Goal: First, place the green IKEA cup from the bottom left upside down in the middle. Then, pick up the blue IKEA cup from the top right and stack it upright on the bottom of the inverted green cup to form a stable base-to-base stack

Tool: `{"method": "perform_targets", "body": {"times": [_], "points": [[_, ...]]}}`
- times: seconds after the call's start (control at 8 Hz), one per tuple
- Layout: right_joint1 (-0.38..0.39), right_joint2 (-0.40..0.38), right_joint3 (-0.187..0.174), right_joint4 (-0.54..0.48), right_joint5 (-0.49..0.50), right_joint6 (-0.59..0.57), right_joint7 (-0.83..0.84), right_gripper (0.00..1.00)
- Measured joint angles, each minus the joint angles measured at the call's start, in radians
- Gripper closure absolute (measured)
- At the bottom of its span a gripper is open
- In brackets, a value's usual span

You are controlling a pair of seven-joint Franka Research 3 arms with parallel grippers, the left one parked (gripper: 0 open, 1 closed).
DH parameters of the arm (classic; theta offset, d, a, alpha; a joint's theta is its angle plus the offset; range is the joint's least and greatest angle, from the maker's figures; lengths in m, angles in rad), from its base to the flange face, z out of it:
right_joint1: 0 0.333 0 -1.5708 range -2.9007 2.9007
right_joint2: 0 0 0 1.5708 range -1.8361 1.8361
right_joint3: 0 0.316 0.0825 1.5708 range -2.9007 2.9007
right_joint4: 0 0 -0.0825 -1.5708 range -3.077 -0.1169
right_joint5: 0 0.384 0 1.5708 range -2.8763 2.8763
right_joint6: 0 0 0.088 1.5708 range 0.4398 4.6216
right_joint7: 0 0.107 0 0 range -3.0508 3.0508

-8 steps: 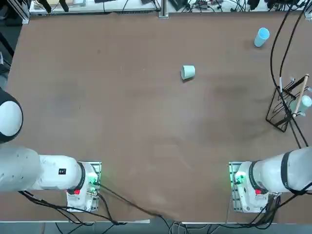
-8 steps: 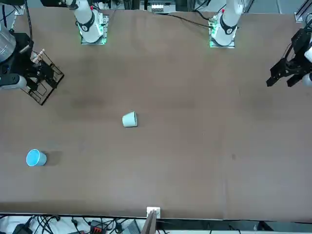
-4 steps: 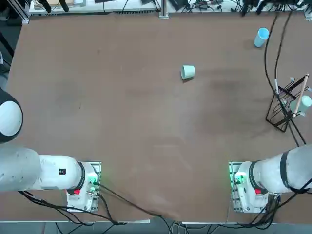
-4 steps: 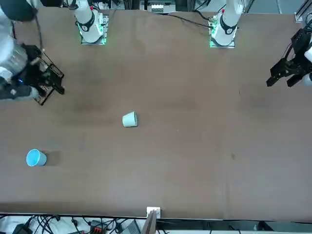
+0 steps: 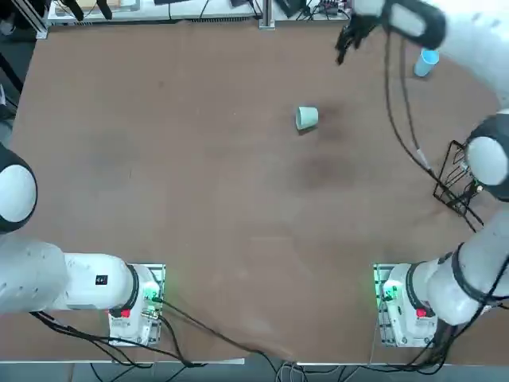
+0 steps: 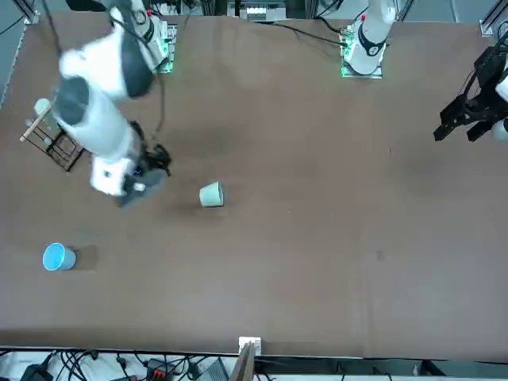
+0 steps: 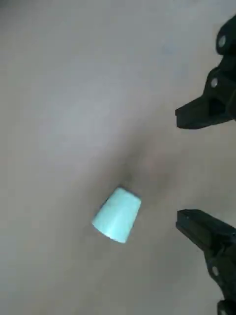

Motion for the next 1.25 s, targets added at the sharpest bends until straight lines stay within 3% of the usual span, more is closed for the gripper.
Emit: {"method": "perform_targets", "body": {"times": [0.62, 1.0, 1.25], "points": [[0.071, 0.163, 0.000, -0.001, 0.000, 0.101, -0.537, 0.00], [0.085, 0.201, 0.000, -0.066, 0.000, 0.241, -0.718, 0.00], [0.087, 0.207, 0.010, -0.101, 0.000, 0.287, -0.752, 0.00]]}}
